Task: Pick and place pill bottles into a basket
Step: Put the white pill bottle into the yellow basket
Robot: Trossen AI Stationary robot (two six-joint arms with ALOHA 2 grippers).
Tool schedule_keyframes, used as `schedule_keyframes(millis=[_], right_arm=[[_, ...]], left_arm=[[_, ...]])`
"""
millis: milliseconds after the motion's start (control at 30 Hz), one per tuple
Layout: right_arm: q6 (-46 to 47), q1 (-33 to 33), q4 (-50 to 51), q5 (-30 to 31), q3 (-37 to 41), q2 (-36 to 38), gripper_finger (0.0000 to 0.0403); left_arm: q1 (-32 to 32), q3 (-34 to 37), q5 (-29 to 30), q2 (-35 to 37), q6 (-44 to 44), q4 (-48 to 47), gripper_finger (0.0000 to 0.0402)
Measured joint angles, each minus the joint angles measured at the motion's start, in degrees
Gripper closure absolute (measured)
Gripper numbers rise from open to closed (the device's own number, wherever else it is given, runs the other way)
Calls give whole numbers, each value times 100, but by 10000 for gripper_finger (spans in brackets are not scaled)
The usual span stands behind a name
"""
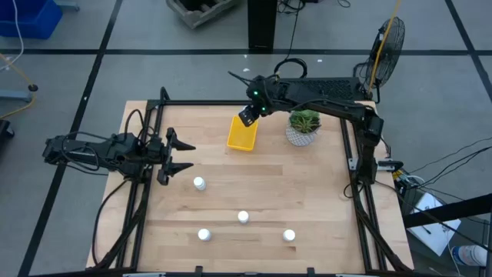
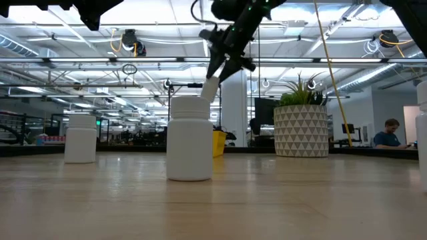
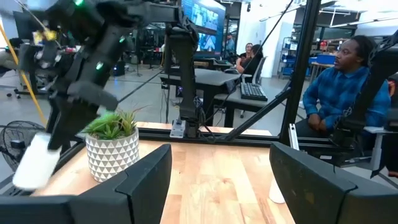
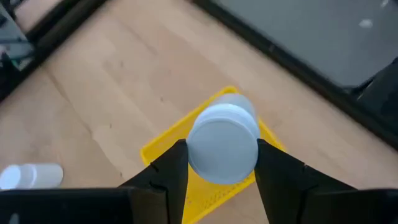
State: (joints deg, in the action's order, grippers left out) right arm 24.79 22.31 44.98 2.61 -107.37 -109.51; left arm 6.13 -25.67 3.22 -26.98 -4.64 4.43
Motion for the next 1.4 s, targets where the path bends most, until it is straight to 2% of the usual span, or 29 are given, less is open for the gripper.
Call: schedule_keyframes(millis=[433,900,1400], right_arm=[[-303,23,530,-137,4,-649,258],[-477,20,333,-290,9,-1238,258],[-601,90,391,16,11,-1417,254]], left_arm=[[0,0,-17,0,-17,0,128],[0,0,-69,-2,-94,7,128],[0,0,-122,0,-105,7,128]])
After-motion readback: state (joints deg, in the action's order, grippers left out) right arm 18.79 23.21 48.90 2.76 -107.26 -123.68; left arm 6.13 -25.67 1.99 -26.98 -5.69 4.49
